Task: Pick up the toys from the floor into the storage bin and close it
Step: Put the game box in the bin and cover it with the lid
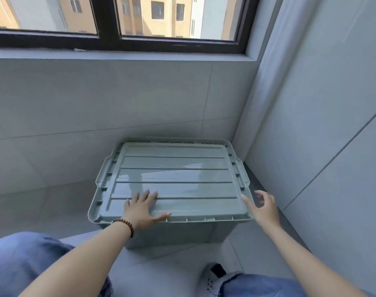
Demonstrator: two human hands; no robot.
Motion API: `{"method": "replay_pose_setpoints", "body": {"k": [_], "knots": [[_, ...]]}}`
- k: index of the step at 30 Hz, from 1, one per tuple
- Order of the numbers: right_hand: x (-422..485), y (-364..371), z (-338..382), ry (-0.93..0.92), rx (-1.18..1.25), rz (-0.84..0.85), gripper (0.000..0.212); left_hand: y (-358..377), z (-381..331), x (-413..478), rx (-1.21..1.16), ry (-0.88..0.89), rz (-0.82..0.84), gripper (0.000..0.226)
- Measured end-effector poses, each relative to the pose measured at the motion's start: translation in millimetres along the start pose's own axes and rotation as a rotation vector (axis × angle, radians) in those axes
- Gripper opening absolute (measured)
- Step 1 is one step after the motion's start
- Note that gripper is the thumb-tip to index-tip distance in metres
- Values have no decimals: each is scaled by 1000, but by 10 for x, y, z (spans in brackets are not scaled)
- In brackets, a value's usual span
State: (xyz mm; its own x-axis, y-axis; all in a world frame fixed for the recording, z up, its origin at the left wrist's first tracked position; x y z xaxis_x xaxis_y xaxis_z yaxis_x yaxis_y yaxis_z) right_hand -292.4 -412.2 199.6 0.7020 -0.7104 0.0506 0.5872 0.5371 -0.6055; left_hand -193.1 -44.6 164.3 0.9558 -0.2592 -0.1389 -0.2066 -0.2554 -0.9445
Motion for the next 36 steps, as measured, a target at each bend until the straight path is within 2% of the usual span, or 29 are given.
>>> {"method": "replay_pose_setpoints", "body": {"k": [3, 6, 8, 15, 20, 22, 24, 27, 29, 31, 33, 36], "knots": [[-152, 216, 239, -125, 56, 144, 22, -125, 0, 7, -17, 49, -136, 122], [-452, 623, 321, -98, 42, 436, 25, -165, -59, -7, -110, 175, -197, 106], [-591, 800, 310, -125, -29, 508, 29, -117, -124, -40, -116, 238, -135, 92], [-649, 894, 299, -181, -149, 478, 18, -122, -218, -79, -141, 254, -108, 48], [-686, 806, 443, -170, -122, 462, 18, -202, -244, -140, -89, 251, -138, 43], [-630, 692, 624, -198, -112, 462, 18, -387, -264, -166, -90, 273, -173, 51], [-521, 513, 917, -246, -102, 448, 16, -718, -386, -166, -76, 346, -234, 59], [-289, 163, 1568, -335, -39, 375, 16, -1500, -610, -133, -131, 400, -477, 42], [-159, -81, 2045, -390, 17, 320, 17, -2050, -699, -118, -211, 355, -660, 40], [-64, -296, 2488, -453, 50, 271, 22, -2502, -776, -88, -244, 306, -765, 42], [-3, -503, 2865, -540, 22, 182, 24, -2887, -844, -51, -273, 288, -815, 47], [4, -906, 3305, -736, -17, -93, 34, -3327, -888, 2, -369, 280, -797, 51]]}}
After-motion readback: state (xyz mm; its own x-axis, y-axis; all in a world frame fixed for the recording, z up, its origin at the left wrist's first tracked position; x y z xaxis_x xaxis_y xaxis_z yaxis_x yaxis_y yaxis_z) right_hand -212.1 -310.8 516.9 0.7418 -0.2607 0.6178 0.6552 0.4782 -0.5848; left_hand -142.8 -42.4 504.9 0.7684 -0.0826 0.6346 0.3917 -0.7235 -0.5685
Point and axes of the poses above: each hand's wrist, its own x-axis towards the middle knuckle, its own y-axis out of the palm, z = x × y, the point moved 8 cm from there along x, towards the middle knuckle, and after that the axes turned 12 degrees about -z, right-handed, at the moved point
